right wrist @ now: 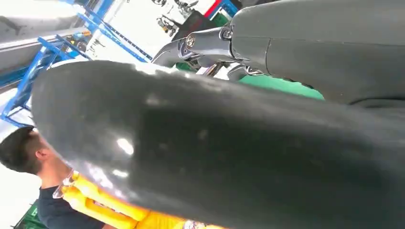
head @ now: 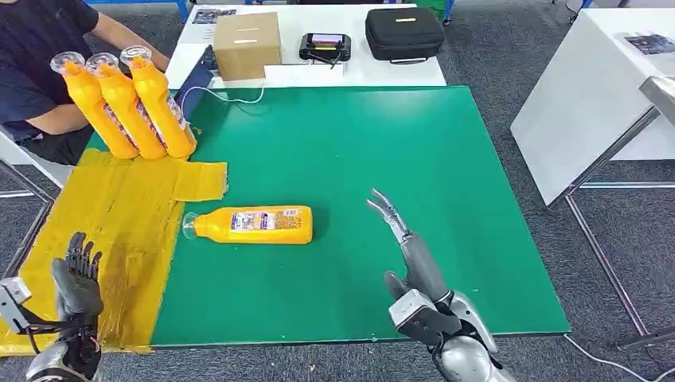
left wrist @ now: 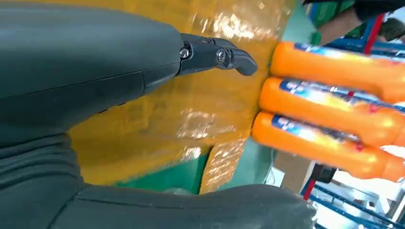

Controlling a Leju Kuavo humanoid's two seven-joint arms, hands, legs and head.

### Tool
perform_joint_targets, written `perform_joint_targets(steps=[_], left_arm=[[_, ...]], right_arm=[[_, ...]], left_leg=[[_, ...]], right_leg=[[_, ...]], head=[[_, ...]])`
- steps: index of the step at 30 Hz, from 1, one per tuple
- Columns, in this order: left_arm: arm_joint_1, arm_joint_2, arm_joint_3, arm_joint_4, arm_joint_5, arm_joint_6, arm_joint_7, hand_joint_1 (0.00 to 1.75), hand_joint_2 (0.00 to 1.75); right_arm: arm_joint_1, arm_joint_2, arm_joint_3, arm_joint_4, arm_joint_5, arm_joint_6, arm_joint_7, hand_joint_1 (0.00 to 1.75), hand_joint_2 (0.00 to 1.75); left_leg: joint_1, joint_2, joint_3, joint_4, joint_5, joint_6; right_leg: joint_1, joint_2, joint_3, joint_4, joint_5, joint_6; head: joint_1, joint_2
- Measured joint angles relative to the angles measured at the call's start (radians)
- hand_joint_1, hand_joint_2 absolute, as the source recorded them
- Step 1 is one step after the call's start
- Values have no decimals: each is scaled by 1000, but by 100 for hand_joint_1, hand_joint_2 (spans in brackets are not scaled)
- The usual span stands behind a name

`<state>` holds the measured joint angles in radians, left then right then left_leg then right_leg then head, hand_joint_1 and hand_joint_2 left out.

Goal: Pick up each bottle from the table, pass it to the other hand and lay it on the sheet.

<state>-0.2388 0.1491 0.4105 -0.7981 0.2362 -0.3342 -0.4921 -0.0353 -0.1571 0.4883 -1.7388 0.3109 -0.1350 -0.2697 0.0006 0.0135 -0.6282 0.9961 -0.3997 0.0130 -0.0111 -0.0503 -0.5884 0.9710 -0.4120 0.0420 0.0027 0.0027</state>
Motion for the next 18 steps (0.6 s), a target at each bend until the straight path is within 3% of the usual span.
perform_joint_targets(steps=[18], left_arm=[[-16,-88,-79,35,-33,10,-9,0,0]], right_arm=[[-10,-16,5,0,4,12,13,0,0]], left_leg=[[0,0,0,0,0,0]], right_leg=[[0,0,0,0,0,0]], head=[[0,0]])
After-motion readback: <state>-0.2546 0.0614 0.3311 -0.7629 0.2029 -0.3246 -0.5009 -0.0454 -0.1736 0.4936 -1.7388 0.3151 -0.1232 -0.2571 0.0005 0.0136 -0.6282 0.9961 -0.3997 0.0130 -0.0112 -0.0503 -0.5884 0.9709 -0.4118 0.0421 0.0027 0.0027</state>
